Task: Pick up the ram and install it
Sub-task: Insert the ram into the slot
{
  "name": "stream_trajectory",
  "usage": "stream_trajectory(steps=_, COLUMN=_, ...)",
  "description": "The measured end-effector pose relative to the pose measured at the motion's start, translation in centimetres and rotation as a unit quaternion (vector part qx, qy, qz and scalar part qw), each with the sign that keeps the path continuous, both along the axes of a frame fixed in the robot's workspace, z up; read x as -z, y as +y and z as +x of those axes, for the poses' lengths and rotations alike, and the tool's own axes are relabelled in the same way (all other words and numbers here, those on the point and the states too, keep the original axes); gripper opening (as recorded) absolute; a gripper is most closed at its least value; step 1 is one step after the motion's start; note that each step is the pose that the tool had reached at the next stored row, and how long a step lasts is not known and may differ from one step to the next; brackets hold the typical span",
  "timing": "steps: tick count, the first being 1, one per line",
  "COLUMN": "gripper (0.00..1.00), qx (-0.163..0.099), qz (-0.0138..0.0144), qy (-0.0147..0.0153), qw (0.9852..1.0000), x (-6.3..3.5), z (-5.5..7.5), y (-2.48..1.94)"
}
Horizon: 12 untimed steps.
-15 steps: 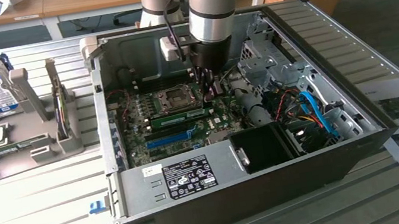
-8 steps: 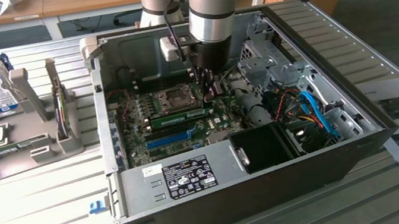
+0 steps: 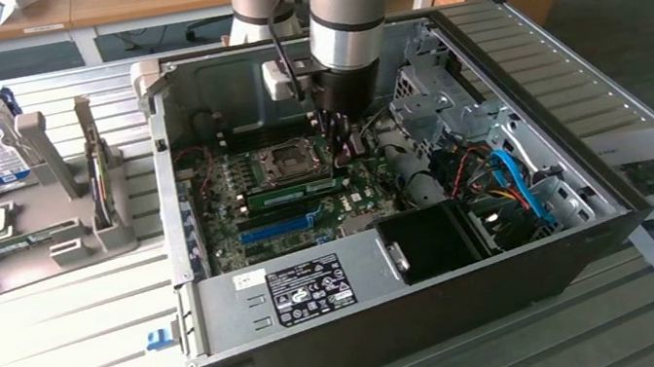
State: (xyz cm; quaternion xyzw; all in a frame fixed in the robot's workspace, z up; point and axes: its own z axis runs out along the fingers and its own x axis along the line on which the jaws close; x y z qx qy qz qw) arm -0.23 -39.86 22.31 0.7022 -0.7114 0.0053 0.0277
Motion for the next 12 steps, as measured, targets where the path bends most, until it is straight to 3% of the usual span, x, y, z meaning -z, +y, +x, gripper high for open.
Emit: stream_trajectory(steps=12, gripper=0.09, qx=0.000, qz=0.0000, qy=0.0000, qw=1.0000, x=0.04, z=0.00, y=0.00)
